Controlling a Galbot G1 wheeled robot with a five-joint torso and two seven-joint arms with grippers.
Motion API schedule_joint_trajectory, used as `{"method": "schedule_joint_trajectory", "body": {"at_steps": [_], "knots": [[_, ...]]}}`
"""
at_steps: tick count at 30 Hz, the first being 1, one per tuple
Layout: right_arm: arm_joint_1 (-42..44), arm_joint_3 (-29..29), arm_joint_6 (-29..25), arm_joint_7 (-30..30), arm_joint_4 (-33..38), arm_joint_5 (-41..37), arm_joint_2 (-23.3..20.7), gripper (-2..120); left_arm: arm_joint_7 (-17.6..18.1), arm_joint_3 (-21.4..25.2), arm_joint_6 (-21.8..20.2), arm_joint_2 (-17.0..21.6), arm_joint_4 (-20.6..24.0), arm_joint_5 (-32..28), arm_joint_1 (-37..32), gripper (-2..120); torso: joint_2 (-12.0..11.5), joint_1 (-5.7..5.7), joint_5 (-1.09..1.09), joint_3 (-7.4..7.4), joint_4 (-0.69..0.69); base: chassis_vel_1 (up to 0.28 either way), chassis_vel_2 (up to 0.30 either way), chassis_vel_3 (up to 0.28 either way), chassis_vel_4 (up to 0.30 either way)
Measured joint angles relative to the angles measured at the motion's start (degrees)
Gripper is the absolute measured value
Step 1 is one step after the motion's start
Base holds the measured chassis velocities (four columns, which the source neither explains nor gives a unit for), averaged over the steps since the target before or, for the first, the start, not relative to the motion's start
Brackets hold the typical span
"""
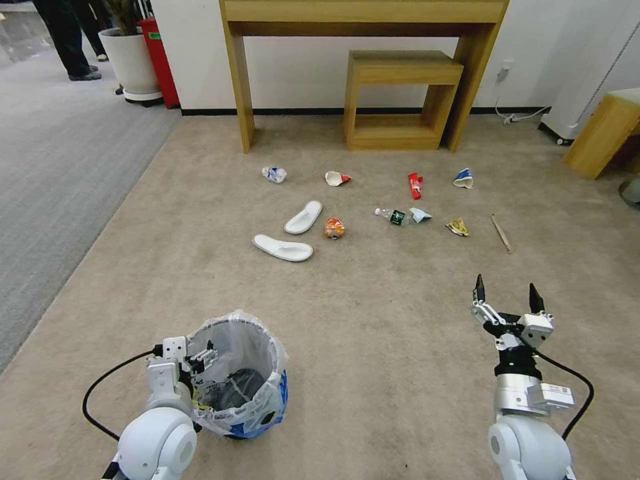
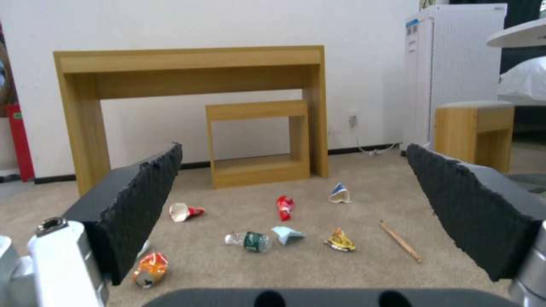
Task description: Pick up the trash bin and place the garbage on the floor into it.
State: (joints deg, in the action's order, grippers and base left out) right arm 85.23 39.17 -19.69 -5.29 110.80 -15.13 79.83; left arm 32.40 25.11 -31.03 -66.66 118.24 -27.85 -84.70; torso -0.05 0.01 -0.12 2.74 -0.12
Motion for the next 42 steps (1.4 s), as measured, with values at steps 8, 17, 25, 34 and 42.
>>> {"method": "schedule_joint_trajectory", "body": {"at_steps": [8, 17, 25, 34, 42], "knots": [[-0.08, -0.88, 0.68, -0.03, 0.16, 0.90, 1.07, 100, 4.47, -1.33, -1.94, 0.43, -1.89, -3.70, 0.16, 99, 0.00, 0.00, 0.00, 0.00, 0.00, 0.000, 0.000, 0.000, 0.000], [-0.08, -1.02, 1.01, -0.18, 0.53, 0.94, 1.21, 100, 7.12, -2.08, -2.74, -0.30, -2.34, -4.61, -0.35, 99, 0.00, 0.00, -0.01, 0.00, 0.00, 0.000, 0.000, 0.000, 0.000], [-0.43, -1.47, 1.40, -0.34, 0.52, 0.93, 1.16, 100, 8.11, -2.07, -3.10, -0.58, -2.25, -4.78, -0.49, 98, 0.00, 0.00, 0.00, 0.00, 0.00, 0.000, 0.000, 0.000, 0.000], [-1.07, -1.87, 1.77, -0.54, 0.17, 0.89, 0.89, 100, 8.44, -2.14, -3.26, -1.29, -1.73, -4.71, -0.68, 98, 0.00, 0.00, 0.00, 0.00, 0.00, 0.000, 0.000, 0.000, 0.000], [-1.48, -2.43, 3.07, -0.98, 0.66, 0.49, 0.61, 100, 8.93, -1.81, -3.68, -1.23, 0.07, -4.88, -0.94, 97, 0.00, -0.01, 0.00, 0.00, 0.00, 0.000, 0.000, 0.000, 0.000]]}}
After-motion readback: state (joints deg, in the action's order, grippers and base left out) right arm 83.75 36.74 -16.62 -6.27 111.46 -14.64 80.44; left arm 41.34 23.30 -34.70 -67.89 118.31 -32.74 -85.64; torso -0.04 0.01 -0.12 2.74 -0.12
